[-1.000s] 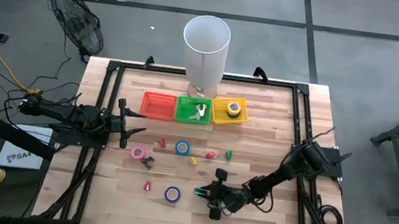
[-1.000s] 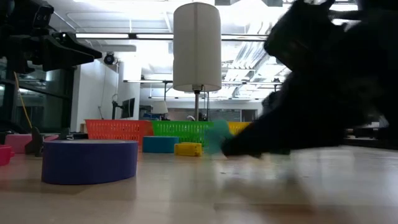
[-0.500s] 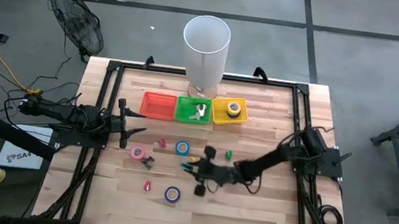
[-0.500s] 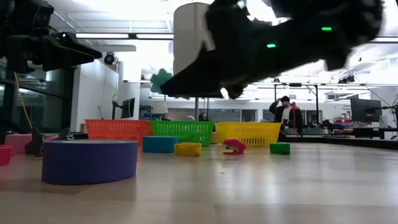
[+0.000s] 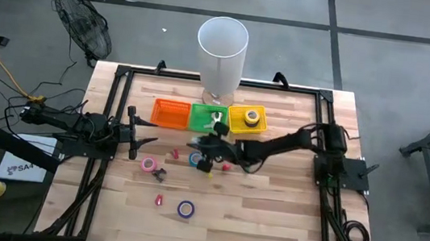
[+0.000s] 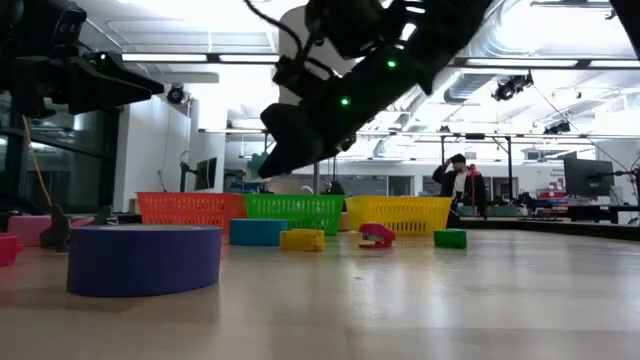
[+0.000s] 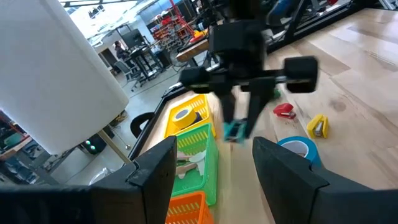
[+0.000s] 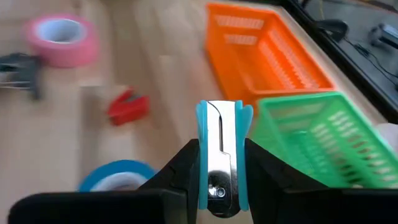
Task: Pick and place Stapler, Stapler remover, tape
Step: Put the light blue staple remover into the green bin, then put the green stapler into the orange bin
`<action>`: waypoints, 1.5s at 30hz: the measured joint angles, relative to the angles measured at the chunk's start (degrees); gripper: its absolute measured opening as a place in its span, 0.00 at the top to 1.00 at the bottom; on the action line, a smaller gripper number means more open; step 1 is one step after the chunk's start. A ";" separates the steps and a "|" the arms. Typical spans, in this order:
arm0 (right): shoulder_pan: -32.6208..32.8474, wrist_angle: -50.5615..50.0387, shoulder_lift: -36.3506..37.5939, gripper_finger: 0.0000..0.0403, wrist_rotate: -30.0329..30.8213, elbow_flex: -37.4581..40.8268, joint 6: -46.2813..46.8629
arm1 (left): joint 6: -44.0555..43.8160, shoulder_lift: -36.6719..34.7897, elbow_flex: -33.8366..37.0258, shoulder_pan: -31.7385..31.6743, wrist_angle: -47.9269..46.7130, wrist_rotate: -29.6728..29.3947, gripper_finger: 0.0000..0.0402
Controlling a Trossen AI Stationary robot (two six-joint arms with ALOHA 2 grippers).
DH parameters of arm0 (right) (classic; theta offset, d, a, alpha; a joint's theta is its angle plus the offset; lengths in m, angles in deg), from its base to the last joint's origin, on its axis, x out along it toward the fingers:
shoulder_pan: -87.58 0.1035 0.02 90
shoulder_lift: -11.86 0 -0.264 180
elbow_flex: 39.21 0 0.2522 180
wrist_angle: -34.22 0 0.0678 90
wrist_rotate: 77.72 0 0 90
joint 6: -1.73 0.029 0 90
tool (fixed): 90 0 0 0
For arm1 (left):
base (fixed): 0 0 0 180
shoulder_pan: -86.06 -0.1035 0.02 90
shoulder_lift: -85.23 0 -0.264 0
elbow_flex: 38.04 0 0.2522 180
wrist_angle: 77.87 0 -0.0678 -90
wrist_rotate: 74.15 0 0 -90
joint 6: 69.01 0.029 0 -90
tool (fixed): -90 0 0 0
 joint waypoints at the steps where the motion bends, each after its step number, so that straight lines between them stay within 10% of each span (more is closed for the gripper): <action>1: -0.61 -1.48 0.00 0.79 0.12 -0.94 -0.04 | 0.00 0.00 0.00 0.00 -0.02 0.00 0.48; 16: -10.80 -24.32 0.02 0.79 1.08 -7.49 15.33 | 0.00 -0.01 0.00 0.00 -0.01 0.00 0.48; 45: -12.30 -24.99 0.52 0.41 -1.93 -7.49 7.79 | 0.00 0.00 0.00 0.00 0.00 0.00 0.48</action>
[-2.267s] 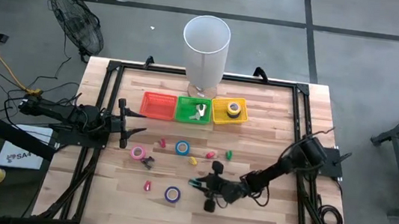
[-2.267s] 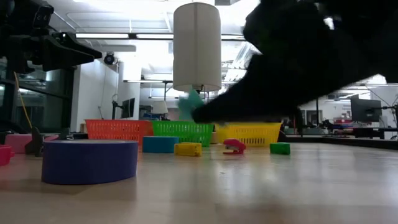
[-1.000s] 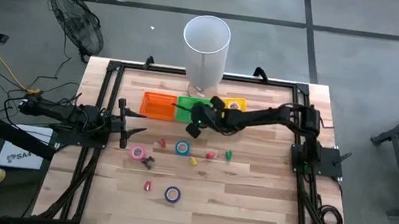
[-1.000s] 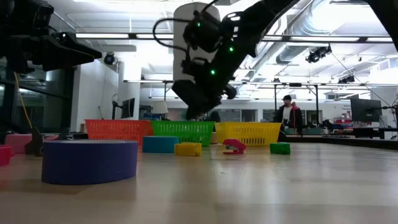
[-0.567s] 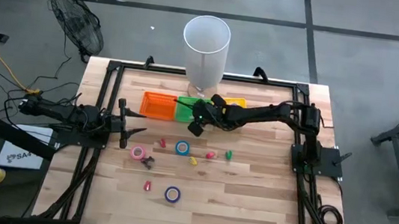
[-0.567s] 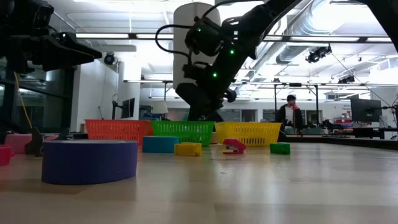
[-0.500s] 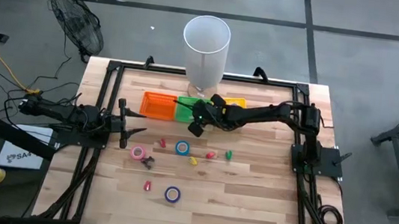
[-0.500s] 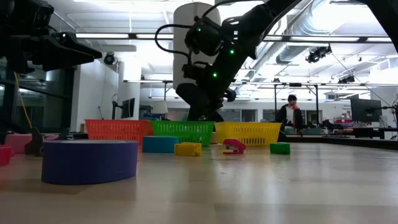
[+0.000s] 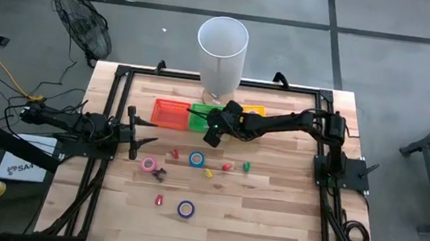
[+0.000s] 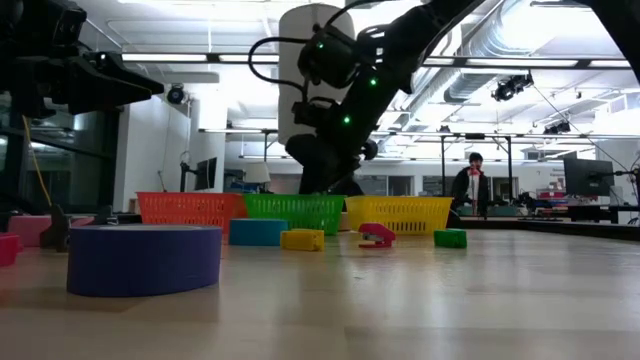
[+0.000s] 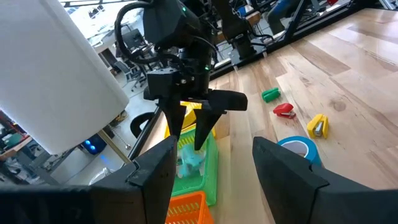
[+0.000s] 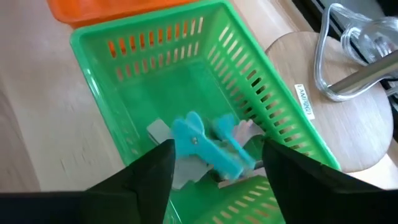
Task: Pick and place Stapler, Stapler remover, tape
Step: Put the green stapler into the orange bin
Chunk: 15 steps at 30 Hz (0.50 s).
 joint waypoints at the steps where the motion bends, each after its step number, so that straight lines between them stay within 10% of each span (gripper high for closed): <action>1: -0.08 -0.60 0.63 0.40 -0.10 0.00 0.00 | 0.00 0.01 0.00 0.00 -0.01 0.00 0.48; 15: 7.05 -35.02 17.04 0.39 -0.69 -0.02 20.81 | 0.00 0.01 0.00 0.00 0.00 0.00 0.48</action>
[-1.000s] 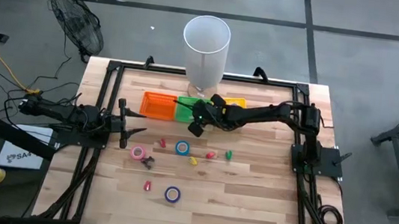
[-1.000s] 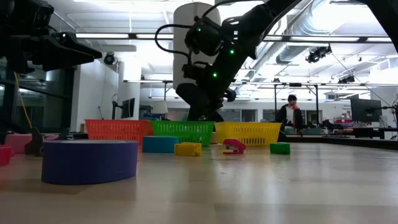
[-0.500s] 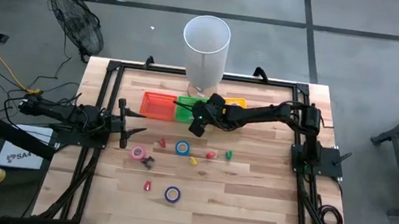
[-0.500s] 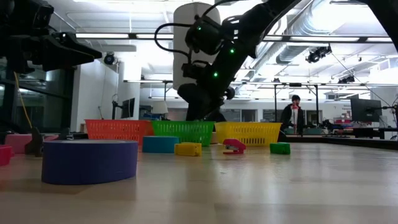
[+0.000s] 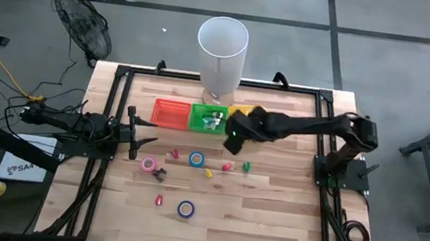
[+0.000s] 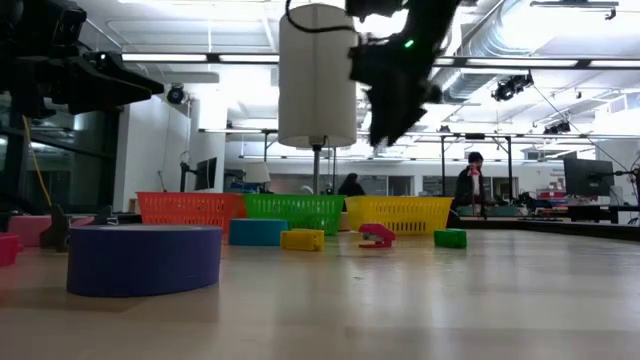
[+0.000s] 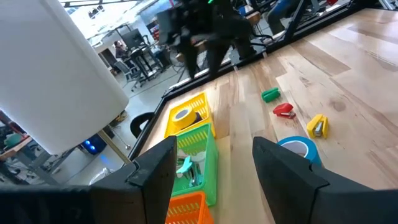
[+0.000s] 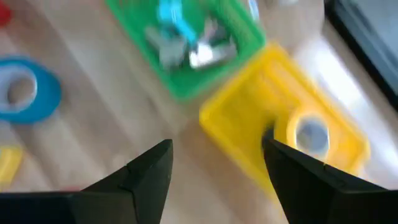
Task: Pick and place Stapler, Stapler remover, tape
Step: Put the green stapler into the orange bin
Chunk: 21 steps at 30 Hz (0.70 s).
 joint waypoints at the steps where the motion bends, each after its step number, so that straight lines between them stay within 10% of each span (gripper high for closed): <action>1: 1.50 -2.20 0.54 0.40 0.60 0.00 3.03 | -0.02 0.00 0.00 0.00 -0.02 0.00 0.48; 21: 26.85 6.15 0.79 0.41 14.90 20.41 58.16 | 0.00 -0.01 0.09 0.00 0.88 0.00 0.48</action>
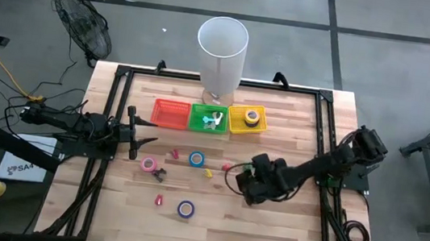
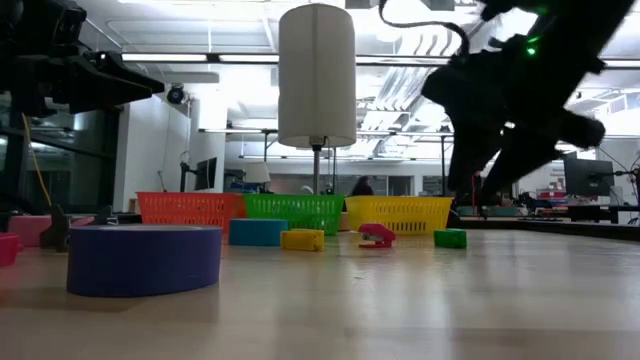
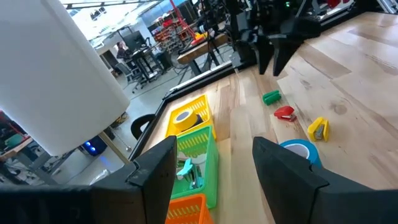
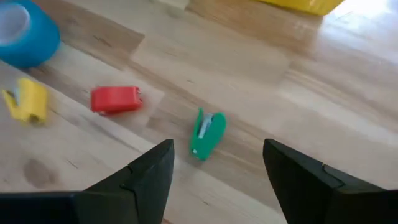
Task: Pick and place Stapler, Stapler remover, tape
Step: Put the green stapler into the orange bin
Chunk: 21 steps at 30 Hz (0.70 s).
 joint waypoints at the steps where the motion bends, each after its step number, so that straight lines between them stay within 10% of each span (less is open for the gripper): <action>1: 0.42 2.31 0.01 0.41 0.95 1.03 1.05 | 0.00 0.00 0.00 0.00 -0.12 0.00 0.48; 21: -5.08 17.47 0.01 0.51 -6.52 6.96 -1.77 | -0.02 0.01 -0.08 0.00 -0.46 0.04 0.48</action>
